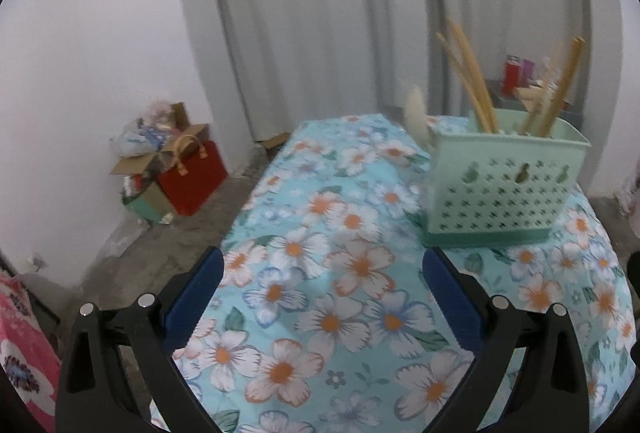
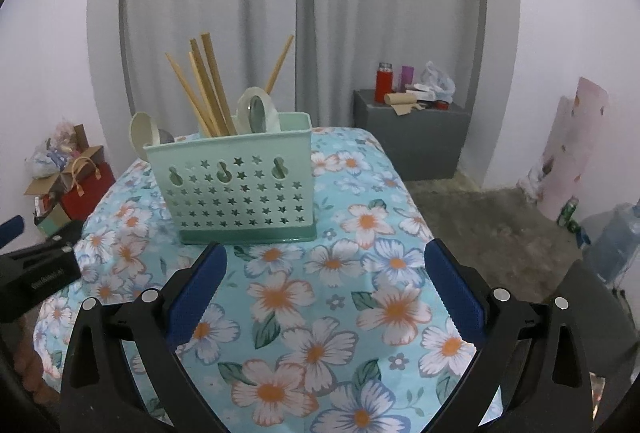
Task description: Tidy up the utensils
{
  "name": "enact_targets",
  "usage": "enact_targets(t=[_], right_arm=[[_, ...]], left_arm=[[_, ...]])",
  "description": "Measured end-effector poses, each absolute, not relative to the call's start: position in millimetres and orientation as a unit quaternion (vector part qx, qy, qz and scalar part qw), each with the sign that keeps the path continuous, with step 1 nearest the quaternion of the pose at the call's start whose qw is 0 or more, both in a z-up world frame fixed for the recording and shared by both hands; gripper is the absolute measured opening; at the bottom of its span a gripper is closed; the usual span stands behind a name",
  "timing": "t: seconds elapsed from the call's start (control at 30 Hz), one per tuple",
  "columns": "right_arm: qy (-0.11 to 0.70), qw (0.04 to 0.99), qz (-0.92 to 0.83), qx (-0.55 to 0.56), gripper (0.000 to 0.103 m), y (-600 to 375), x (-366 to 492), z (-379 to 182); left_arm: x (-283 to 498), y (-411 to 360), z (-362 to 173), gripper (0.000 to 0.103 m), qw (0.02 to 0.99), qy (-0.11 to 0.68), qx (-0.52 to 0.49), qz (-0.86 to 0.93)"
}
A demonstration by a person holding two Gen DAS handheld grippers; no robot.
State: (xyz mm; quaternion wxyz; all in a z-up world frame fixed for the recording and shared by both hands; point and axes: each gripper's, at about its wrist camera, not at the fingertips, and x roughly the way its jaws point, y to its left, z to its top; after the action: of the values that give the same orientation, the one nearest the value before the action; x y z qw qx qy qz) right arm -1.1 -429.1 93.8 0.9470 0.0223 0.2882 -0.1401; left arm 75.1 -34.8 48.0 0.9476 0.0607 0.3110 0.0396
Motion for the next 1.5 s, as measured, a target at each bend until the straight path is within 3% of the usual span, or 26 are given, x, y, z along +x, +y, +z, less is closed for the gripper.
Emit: enact_targets(t=[1.5], right_arm=[[0.292,0.944,-0.154,0.015,0.095,-442.1,1.6,92.3]], left_arm=[[70.8,-25.5,49.0,0.098,0.950,0.306,0.037,0.045]])
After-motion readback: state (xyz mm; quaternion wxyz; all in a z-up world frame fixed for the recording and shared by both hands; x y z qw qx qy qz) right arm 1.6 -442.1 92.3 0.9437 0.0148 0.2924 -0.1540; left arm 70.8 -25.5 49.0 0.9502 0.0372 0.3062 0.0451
